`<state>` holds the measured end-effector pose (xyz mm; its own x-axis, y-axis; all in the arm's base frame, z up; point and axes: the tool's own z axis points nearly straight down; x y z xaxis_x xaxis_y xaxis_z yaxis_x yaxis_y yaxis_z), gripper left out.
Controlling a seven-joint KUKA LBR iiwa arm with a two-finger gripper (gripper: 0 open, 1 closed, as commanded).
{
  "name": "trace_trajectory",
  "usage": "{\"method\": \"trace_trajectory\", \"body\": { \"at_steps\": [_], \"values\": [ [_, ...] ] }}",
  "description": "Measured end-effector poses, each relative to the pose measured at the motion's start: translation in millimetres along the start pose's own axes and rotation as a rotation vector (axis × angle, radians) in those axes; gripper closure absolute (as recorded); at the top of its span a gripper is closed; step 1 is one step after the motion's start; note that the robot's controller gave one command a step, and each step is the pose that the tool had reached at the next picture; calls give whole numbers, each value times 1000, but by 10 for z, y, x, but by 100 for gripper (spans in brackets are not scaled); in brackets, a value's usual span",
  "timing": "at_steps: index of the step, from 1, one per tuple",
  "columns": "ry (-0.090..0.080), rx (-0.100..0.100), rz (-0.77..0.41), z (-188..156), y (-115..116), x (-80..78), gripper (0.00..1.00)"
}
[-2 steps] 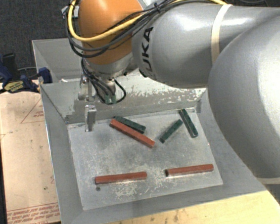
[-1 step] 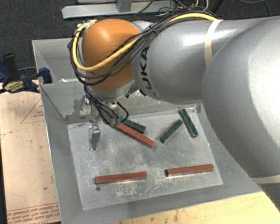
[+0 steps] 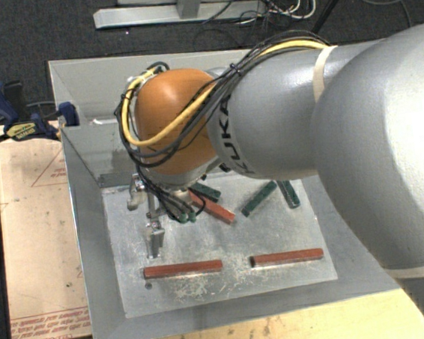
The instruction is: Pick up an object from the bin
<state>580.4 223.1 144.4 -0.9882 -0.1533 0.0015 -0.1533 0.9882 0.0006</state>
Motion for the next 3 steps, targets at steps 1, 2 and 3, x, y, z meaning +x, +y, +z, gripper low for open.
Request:
{"method": "trace_trajectory", "body": {
  "at_steps": [1,2,3],
  "values": [
    [-1,-1,-46,92,-223,195,0],
    [-18,-6,43,677,-105,738,100],
    [-18,-7,43,677,-106,738,100]
  ]
}}
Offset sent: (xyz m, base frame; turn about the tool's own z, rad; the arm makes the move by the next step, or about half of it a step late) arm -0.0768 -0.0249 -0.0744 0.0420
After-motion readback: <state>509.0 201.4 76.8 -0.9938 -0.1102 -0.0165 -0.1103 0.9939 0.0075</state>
